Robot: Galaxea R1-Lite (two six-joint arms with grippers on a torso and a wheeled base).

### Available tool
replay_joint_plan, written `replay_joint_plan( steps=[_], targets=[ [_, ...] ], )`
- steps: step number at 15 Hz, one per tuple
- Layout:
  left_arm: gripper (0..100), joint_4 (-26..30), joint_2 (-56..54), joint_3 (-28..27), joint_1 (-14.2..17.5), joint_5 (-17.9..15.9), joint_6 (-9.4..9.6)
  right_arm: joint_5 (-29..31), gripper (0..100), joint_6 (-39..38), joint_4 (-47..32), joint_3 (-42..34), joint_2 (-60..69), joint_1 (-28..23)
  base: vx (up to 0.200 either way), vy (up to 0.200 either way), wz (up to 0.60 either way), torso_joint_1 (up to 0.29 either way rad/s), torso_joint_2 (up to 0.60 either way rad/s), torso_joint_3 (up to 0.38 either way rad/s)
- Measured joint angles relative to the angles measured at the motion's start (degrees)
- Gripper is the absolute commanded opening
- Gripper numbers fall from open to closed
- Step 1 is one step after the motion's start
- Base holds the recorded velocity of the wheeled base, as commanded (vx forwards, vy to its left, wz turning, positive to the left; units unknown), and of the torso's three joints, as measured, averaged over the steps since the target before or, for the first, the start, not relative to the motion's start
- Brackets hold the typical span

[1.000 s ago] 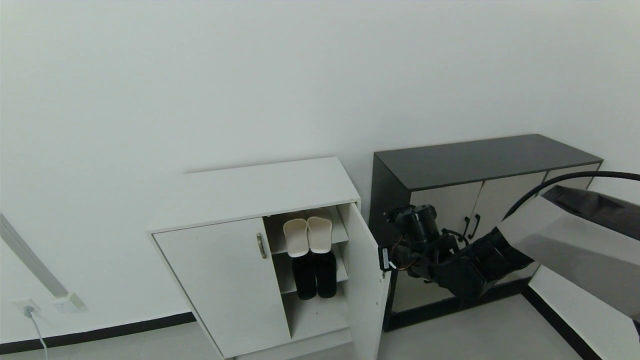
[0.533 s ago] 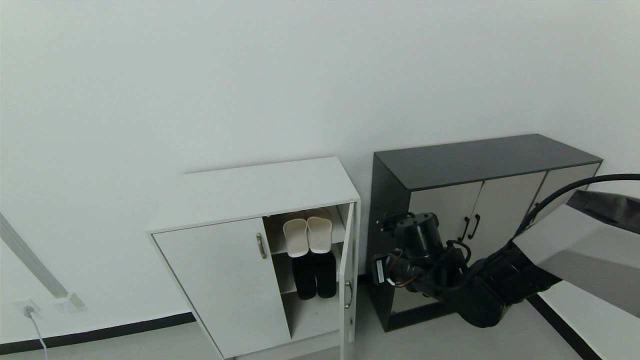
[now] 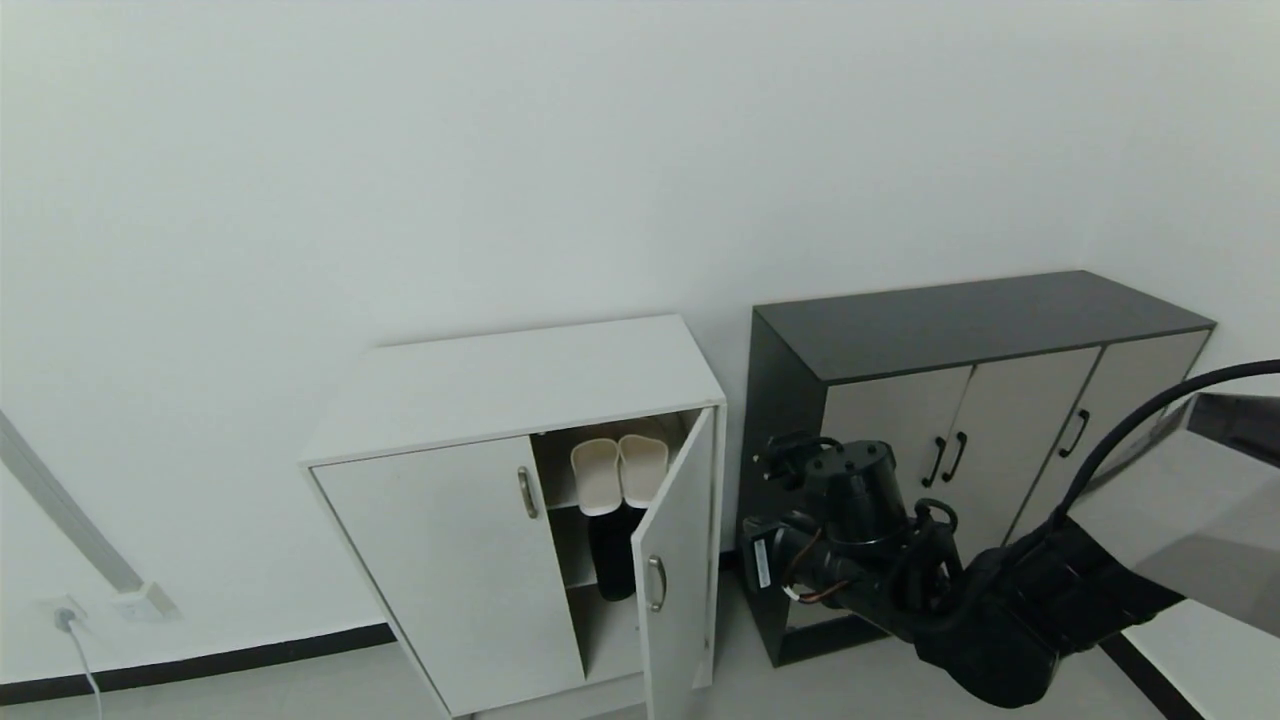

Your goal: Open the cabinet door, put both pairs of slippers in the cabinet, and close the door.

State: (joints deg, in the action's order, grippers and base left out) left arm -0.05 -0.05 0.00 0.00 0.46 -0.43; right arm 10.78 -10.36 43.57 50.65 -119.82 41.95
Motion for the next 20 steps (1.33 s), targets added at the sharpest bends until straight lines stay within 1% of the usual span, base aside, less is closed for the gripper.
replay_joint_plan(
  steps=[2,4,8,11,13,15,18,19,20],
  targets=[
    [0,0.02,-0.02,0.0,0.0,0.07,-0.01,-1.32,0,0.0,-0.05,-0.46,0.56,0.52,0.0,0.0,0.6,0.007,0.01,0.0],
    [0,0.0,0.0,0.0,0.0,0.07,0.0,-2.18,0,-0.04,0.82,-0.85,0.91,0.52,0.0,0.0,0.0,0.0,0.0,0.0],
    [0,-0.02,-0.02,0.0,0.02,0.02,0.0,-1.97,0,0.1,1.87,-1.82,1.18,0.16,0.0,0.0,0.0,0.0,0.0,0.0],
    [0,-0.02,0.0,0.0,-0.02,0.11,0.0,-1.96,0,1.99,2.24,-3.55,1.71,0.06,0.0,0.0,0.0,0.0,0.0,0.0],
    [0,-0.02,-0.02,0.0,-0.02,0.84,-0.06,-1.89,0,3.08,3.75,-6.03,2.32,-0.55,0.2,0.0,0.0,0.007,0.0,0.005],
    [0,-0.05,0.0,0.0,0.0,0.87,-0.06,-1.94,0,3.28,5.8,-8.53,2.57,-0.69,0.2,0.0,0.0,-0.012,-0.01,0.007],
    [0,-0.05,-0.02,0.0,0.0,0.82,-0.01,-1.96,0,3.3,11.56,-14.8,2.54,-1.44,0.2,0.0,0.0,0.014,0.0,0.002],
    [0,0.0,-0.02,0.0,0.0,0.84,-0.04,-2.11,0,3.33,12.4,-16.15,2.4,-1.44,0.2,0.0,0.0,0.002,0.0,0.002],
    [0,0.0,-0.02,0.0,0.0,0.87,-0.06,-2.22,0,3.34,12.46,-17.09,2.24,-1.49,0.0,0.0,0.0,0.0,0.0,0.0]
  ],
)
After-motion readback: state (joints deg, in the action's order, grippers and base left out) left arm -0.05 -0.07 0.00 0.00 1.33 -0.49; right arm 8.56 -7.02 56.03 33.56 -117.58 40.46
